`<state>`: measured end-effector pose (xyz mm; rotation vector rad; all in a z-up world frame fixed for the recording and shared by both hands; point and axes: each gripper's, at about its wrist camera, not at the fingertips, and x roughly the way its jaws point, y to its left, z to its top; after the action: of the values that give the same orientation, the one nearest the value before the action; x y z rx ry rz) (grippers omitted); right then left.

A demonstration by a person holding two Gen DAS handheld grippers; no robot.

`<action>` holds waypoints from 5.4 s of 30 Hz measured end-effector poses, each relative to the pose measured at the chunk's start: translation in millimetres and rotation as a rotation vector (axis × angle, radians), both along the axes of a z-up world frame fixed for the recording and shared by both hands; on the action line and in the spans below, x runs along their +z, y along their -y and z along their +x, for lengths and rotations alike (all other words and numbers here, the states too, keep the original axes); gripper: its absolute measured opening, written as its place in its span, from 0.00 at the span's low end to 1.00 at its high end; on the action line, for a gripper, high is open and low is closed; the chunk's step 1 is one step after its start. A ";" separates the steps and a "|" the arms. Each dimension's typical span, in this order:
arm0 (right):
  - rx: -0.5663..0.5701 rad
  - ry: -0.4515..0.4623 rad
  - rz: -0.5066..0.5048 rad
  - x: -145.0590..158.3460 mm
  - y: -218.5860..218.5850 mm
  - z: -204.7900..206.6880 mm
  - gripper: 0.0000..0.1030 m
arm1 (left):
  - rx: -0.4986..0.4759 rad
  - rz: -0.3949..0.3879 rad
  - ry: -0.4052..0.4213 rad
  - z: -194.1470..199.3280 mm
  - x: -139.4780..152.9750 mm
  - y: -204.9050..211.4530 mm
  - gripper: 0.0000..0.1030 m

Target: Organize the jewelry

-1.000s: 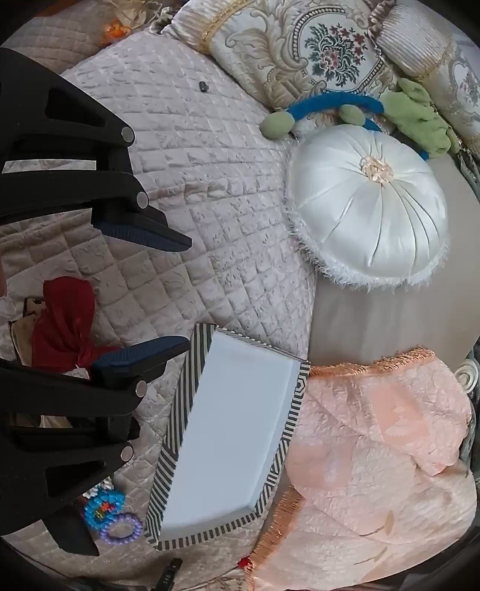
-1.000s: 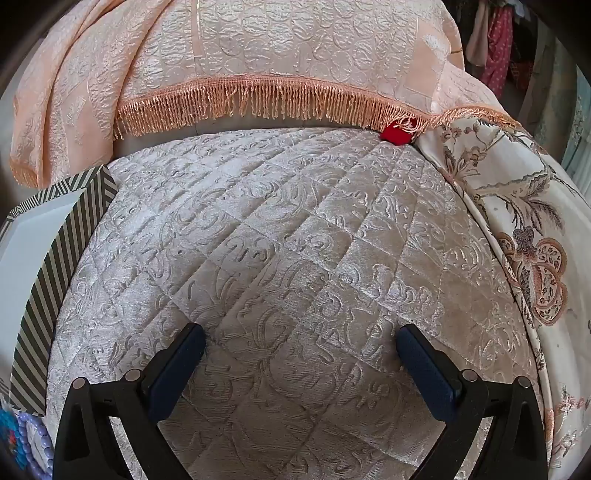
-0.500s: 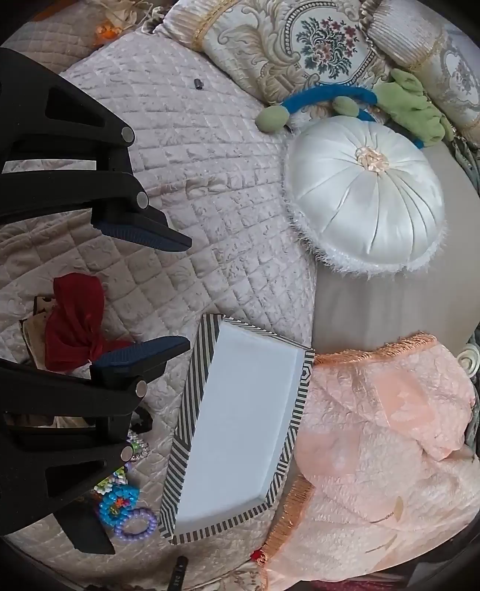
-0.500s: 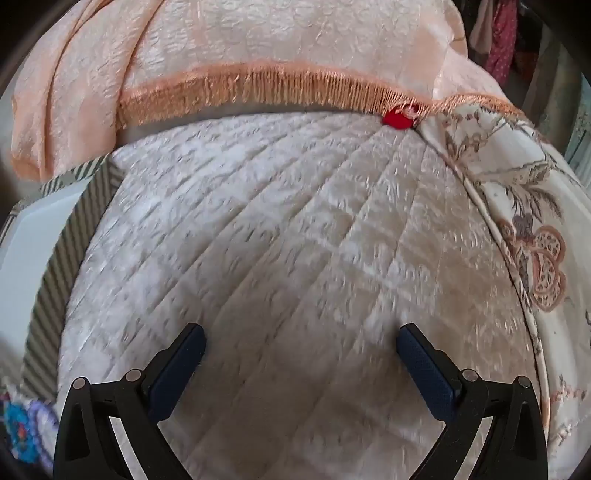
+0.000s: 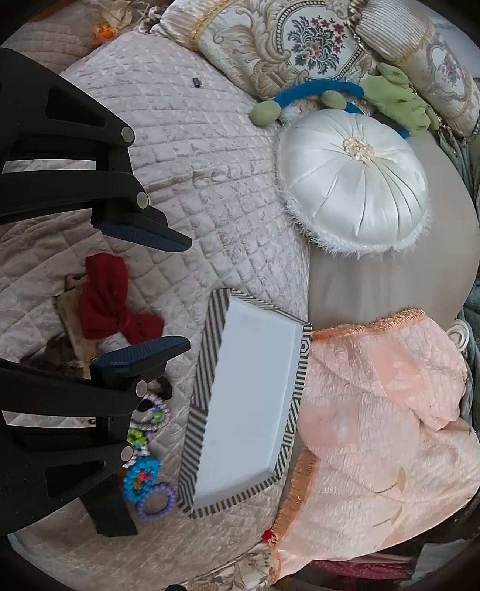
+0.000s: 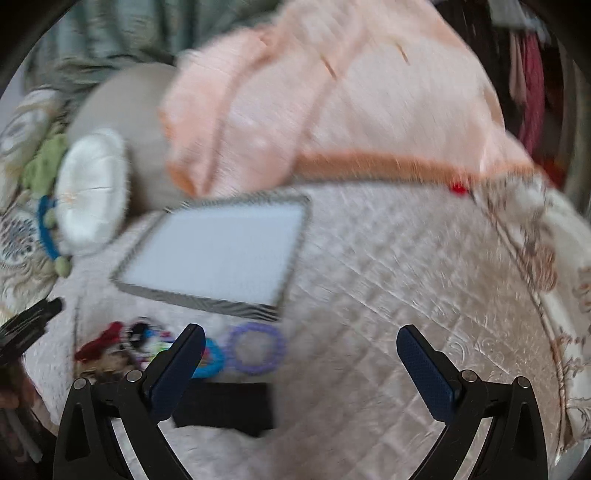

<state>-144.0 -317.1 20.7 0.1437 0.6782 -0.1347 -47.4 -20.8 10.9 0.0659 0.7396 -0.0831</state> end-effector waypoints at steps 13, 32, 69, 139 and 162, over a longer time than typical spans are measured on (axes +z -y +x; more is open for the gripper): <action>0.099 0.037 -0.018 -8.7 -34.7 12.9 1.00 | 0.012 0.012 0.038 -18.0 -4.3 -2.8 0.46; 0.177 0.019 0.023 -15.9 -51.2 19.5 1.00 | 0.025 -0.020 0.006 -11.9 -8.1 -8.6 0.46; 0.143 0.032 0.006 -10.5 -37.7 11.6 1.00 | 0.049 0.005 0.001 -12.1 -10.4 -10.1 0.46; 0.219 -0.091 0.281 -38.2 15.3 -1.1 0.13 | -0.194 -0.189 -0.364 -26.9 -72.5 24.6 0.51; 0.268 0.013 0.293 -14.3 1.3 -9.1 0.13 | -0.297 -0.280 -0.196 -62.1 8.0 20.7 0.12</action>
<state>-153.1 -318.3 6.4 0.3320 0.6959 0.2244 -109.5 -41.4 19.0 -0.1014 0.9033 -0.4807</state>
